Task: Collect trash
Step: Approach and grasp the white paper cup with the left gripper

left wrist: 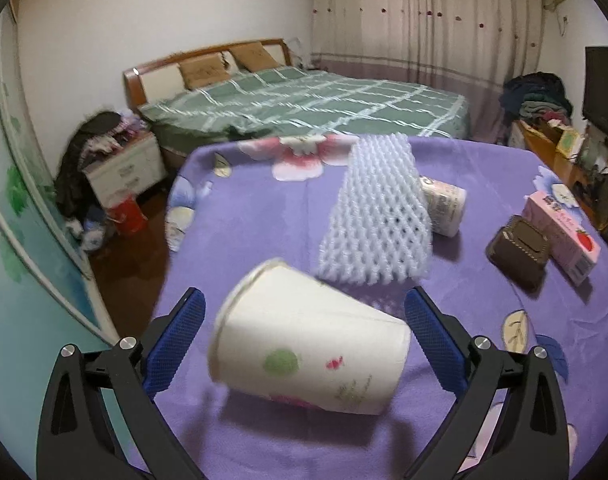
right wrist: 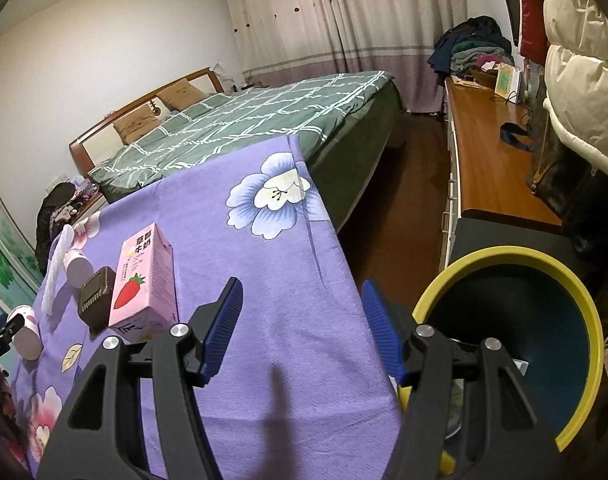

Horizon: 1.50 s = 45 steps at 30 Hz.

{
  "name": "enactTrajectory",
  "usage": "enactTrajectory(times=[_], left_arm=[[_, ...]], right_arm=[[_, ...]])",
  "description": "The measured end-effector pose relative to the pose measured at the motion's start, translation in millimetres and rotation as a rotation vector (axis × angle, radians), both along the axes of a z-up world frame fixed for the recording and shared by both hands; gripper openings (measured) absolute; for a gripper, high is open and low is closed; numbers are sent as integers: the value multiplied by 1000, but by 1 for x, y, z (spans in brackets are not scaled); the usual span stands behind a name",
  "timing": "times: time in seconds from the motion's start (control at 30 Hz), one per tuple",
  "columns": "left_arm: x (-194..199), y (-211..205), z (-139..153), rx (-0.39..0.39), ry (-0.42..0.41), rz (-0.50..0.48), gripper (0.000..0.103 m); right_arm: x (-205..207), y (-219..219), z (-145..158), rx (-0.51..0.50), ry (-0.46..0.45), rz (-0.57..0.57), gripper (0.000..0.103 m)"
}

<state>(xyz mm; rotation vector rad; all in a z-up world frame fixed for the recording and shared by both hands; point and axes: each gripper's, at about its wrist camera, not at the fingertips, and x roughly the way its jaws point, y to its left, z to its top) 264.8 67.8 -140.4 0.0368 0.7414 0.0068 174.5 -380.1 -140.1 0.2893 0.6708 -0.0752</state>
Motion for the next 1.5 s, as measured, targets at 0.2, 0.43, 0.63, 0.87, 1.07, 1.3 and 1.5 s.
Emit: enactTrajectory(times=[0.2, 0.43, 0.63, 0.87, 1.07, 1.3, 1.5], left_arm=[[2, -3, -4, -10, 13, -39, 98], [2, -6, -3, 6, 21, -63, 98], [-3, -12, 5, 208, 25, -173, 98], [5, 4, 6, 159, 74, -338, 98], [9, 2, -1, 112, 95, -429, 98], [-2, -14, -2, 85, 70, -464, 97], [-23, -34, 11, 33, 25, -475, 97]], right_arm=[[-2, -2, 0, 13, -7, 1, 59], [-2, -4, -1, 23, -8, 7, 59], [-2, -6, -1, 37, -9, 11, 59], [-1, -6, -1, 42, -6, 14, 59], [-1, -6, -3, 47, -3, 12, 59], [-2, -5, -3, 52, -16, 11, 59], [-20, -6, 3, 56, -49, 11, 59]])
